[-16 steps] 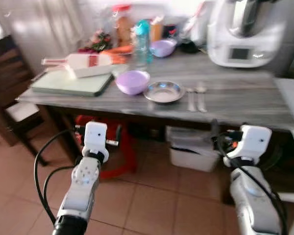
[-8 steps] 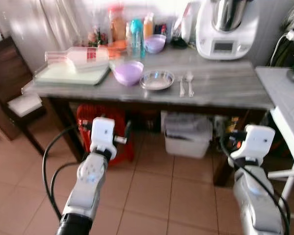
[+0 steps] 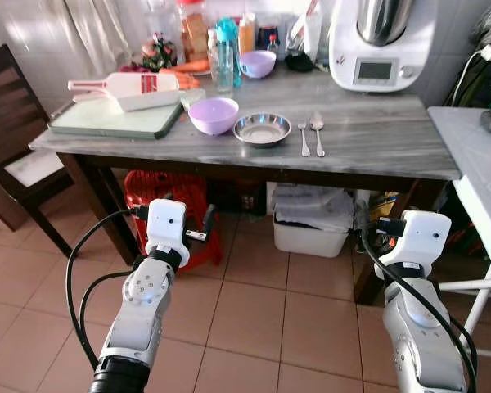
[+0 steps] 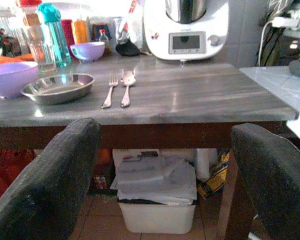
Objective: Setting the table
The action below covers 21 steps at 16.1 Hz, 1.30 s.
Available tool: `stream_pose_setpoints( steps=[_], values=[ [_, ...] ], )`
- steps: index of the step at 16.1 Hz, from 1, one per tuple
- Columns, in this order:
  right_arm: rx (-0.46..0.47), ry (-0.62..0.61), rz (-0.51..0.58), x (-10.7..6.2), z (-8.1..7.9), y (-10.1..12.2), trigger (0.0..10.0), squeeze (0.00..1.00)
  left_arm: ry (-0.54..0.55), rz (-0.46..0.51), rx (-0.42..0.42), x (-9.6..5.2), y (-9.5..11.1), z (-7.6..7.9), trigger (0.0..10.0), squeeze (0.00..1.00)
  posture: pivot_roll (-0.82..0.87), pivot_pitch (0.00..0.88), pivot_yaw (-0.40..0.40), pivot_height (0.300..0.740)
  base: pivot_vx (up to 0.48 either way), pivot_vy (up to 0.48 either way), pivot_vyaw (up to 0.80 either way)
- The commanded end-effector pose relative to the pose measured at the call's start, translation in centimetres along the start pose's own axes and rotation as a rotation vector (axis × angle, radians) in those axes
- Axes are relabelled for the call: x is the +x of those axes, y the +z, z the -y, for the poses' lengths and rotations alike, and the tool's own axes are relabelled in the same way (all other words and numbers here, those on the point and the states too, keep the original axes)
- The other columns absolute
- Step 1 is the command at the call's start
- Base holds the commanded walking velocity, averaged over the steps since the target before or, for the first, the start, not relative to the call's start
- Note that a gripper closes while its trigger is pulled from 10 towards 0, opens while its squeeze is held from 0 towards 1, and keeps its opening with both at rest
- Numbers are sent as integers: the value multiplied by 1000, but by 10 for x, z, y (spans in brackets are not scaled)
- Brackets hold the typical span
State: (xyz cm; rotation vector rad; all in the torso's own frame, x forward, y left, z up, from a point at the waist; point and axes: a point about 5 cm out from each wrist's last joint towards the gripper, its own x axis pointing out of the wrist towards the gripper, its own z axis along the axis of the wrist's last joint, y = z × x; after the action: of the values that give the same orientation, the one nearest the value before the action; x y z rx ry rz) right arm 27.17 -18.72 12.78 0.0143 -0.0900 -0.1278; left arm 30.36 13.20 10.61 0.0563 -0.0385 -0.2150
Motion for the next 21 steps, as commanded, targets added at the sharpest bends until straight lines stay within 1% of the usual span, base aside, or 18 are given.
stream_pose_setpoints(
  steps=[1, 12, 13, 16, 21],
  values=[
    [3, 3, 12, 1, -2, 4, 10000, 0, -13, 12, 5, 2, 5, 0, 10000, 0, -46, 9, 70, 740, 0, 0, 0],
    [20, -14, 23, 1, -2, 6, 10000, 0, -23, 6, -5, 3, 4, 1, 10000, 0, -47, 10, 68, 740, 0, -341, 0],
    [32, -16, 17, 1, -2, 6, 10000, 0, -25, 6, -5, 3, 4, 1, 10000, 0, -47, 9, 68, 740, 0, -349, 0],
    [35, -14, 12, 1, -3, 5, 10000, 0, -26, 5, -8, 3, 4, 2, 10000, 0, -46, 11, 68, 740, 0, -349, -542],
    [34, -11, 11, 2, -3, 5, 10000, 0, -31, 5, -10, 3, 4, 2, 10000, 0, -47, 12, 66, 740, 0, -343, 0]
  ],
)
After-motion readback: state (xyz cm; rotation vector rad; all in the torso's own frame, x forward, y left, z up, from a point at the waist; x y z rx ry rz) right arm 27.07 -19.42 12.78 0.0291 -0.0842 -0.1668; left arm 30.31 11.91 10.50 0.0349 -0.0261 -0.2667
